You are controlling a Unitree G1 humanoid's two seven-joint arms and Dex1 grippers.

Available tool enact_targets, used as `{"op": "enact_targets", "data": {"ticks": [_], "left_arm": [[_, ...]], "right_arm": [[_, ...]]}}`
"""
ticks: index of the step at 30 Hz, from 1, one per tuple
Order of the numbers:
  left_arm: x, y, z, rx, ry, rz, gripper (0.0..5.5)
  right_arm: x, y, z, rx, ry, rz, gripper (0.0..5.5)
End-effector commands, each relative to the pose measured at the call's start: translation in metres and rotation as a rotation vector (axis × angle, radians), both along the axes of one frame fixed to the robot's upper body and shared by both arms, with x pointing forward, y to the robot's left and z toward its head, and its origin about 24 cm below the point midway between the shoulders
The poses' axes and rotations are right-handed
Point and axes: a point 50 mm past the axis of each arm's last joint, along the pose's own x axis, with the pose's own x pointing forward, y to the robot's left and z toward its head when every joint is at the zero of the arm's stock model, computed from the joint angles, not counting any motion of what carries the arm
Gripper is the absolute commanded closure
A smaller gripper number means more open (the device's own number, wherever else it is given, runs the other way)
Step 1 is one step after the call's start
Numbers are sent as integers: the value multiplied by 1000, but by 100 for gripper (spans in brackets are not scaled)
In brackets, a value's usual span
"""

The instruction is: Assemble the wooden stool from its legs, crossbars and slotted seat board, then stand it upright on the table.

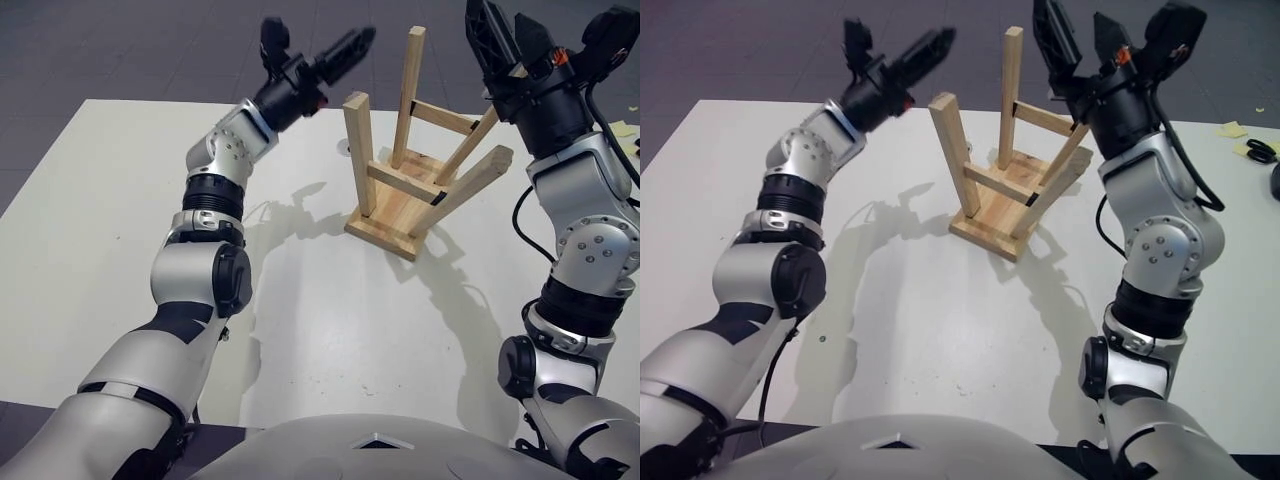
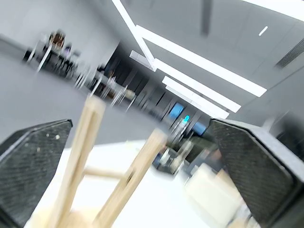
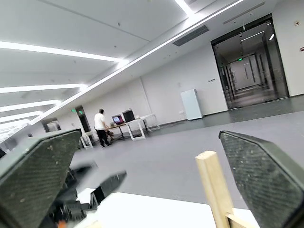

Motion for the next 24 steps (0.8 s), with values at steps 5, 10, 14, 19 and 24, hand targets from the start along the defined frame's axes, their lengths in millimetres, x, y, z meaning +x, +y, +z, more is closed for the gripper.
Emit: {"op": "enact_targets", "data": {"ticks": [5,10,14,19,24], "left_arm": [[-5,33,82,-406,-119,60,12],[1,39,87,-586,-40,68,12],[-7,-8,78,-239,-108,130,12],[-30,-62,73,92,-262,239,12],[-46,-81,68,143,-293,247,12]], "right_arm": [[-2,-4,15,99,-54,4,10],[-1,3,11,60,-41,13,10],[-4,8,5,11,-33,14,10],[-6,16,-2,-58,-30,5,10],[-8,27,-10,-110,-29,10,10]]}}
